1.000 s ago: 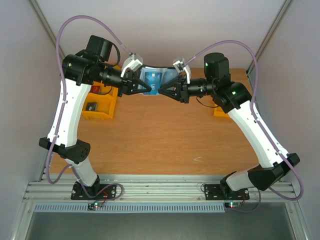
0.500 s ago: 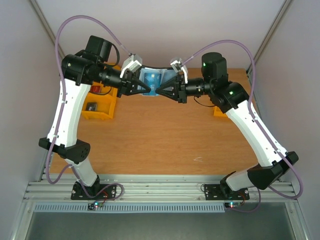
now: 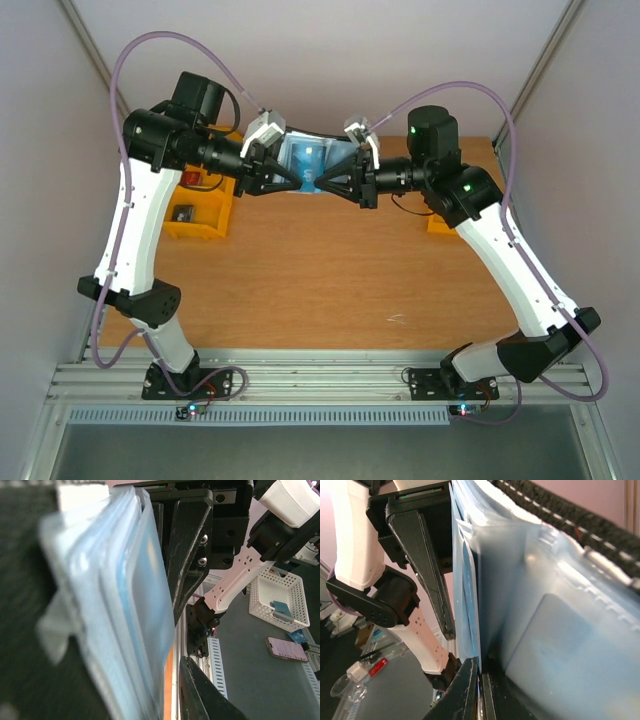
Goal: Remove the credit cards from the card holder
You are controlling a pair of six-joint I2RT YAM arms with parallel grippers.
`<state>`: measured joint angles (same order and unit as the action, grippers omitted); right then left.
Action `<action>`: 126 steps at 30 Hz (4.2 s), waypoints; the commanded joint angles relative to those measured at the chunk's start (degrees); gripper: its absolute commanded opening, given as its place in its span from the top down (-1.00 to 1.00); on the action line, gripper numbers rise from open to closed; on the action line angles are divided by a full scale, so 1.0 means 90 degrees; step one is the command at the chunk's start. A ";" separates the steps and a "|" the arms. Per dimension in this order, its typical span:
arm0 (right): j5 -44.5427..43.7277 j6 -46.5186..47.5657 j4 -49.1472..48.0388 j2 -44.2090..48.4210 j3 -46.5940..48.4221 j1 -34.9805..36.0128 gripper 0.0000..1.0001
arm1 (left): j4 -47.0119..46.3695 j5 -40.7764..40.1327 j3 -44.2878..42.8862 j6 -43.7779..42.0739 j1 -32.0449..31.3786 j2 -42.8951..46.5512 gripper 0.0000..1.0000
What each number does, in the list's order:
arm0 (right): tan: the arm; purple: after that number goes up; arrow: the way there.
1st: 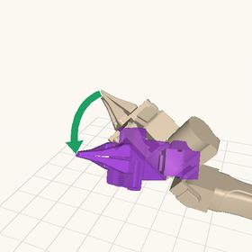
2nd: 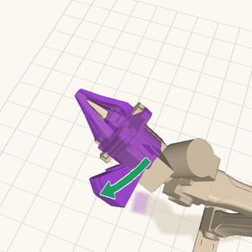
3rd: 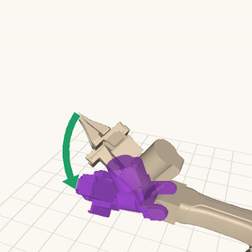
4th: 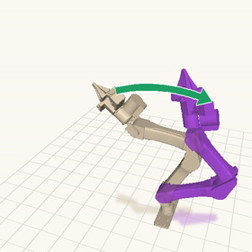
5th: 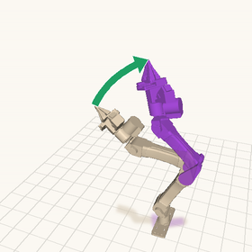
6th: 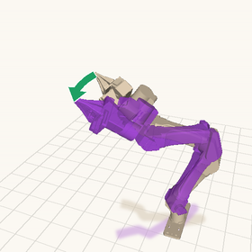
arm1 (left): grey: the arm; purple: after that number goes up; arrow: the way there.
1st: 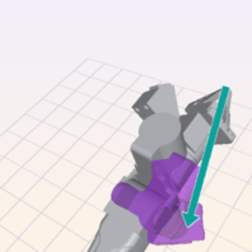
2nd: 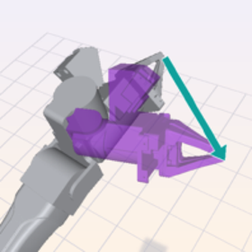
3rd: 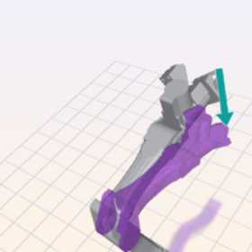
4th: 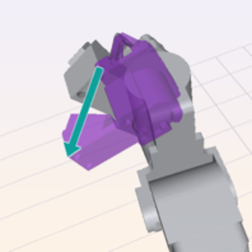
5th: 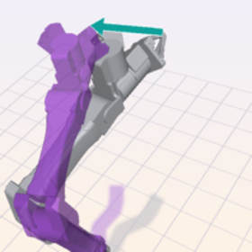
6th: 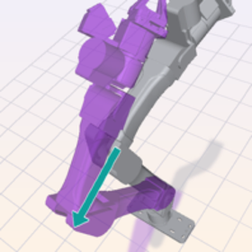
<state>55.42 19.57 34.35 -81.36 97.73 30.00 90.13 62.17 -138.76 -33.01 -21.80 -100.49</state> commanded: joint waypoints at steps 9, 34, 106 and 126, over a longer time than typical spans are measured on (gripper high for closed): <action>0.0028 0.0578 0.0733 0.0183 0.0322 -0.0163 0.98 | 0.0237 0.0336 -0.0208 -0.0228 0.0235 0.0164 0.87; -0.0315 0.0263 0.0620 0.0070 0.0532 -0.0307 0.56 | 0.0258 0.0476 -0.0207 -0.0292 0.0264 0.0164 0.99; -0.2043 0.0632 0.2918 0.0271 0.0561 -0.1966 0.98 | -0.3924 -0.0885 0.5640 0.1666 0.0404 0.0285 1.00; -0.1577 0.0498 0.3353 -0.0128 0.0767 -0.1655 0.98 | -0.6288 -0.1113 0.7310 0.2969 0.0817 -0.1767 0.59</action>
<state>40.36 24.12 62.54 -82.26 102.10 14.35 38.54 53.78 -73.06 -7.42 -15.86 -116.36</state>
